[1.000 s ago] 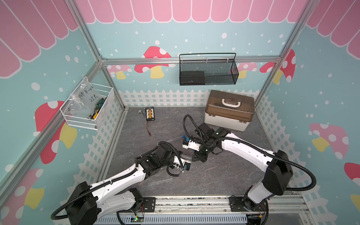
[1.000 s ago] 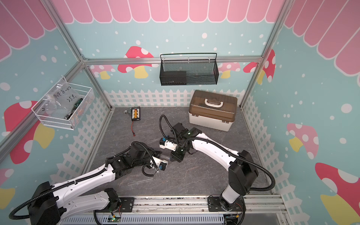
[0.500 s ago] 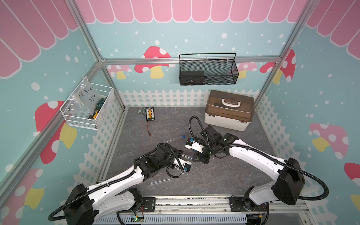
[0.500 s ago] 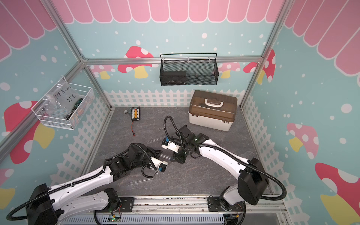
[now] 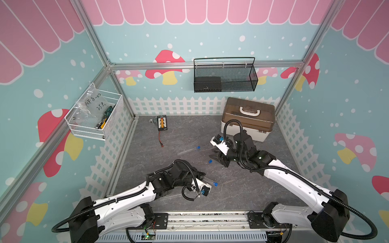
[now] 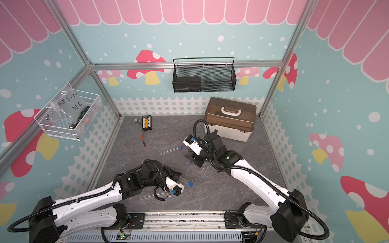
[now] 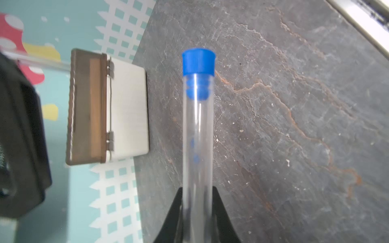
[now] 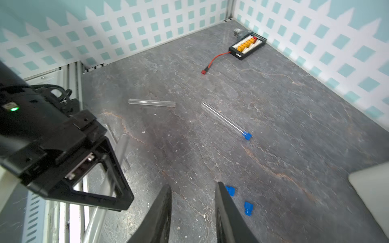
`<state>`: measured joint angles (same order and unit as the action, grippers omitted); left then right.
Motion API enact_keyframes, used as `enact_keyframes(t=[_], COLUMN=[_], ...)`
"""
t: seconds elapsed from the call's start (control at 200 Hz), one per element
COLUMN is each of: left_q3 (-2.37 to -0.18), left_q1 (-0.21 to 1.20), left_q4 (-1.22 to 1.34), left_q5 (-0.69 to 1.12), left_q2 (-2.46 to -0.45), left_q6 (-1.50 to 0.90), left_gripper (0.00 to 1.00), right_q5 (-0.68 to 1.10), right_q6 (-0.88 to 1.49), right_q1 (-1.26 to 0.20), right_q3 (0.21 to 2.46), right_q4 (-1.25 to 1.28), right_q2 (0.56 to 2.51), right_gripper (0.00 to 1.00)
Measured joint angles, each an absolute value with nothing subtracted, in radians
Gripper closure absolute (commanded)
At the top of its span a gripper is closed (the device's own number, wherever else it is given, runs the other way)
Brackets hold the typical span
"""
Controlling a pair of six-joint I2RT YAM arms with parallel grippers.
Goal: Insert stoppers into test tubes
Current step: Insert the stopper into the test tube, then place the test tube at the center of the board.
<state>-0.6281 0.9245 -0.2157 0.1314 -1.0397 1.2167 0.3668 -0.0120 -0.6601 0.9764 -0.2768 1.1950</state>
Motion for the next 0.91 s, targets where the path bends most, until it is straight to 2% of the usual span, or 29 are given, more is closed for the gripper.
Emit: enact_keyframes(t=[0.25, 0.445, 0.635, 0.905], left_q3=[-0.727, -0.781, -0.838, -0.952], left_q1=[0.889, 0.810, 0.731, 0.622], left_q4=[-0.311, -0.371, -0.400, -0.419], left_q5=[0.109, 0.117, 0.130, 0.134], left_q2=[-1.134, -1.263, -1.375, -1.576], left_q6=[0.844, 0.618, 0.541, 0.565], left_gripper=[1.00, 1.00, 1.00, 1.00], right_q5=[0.112, 0.003, -0.036, -0.045], right_q6=[0.096, 0.145, 0.168, 0.178], right_q1=[-0.611, -0.581, -0.581, -0.581], right_q3=[0.868, 0.822, 0.806, 0.792], right_q4=[-0.277, -0.307, -0.325, -0.325], right_q2=[1.100, 1.081, 1.057, 1.044], right_gripper=[0.70, 0.69, 0.70, 0.69])
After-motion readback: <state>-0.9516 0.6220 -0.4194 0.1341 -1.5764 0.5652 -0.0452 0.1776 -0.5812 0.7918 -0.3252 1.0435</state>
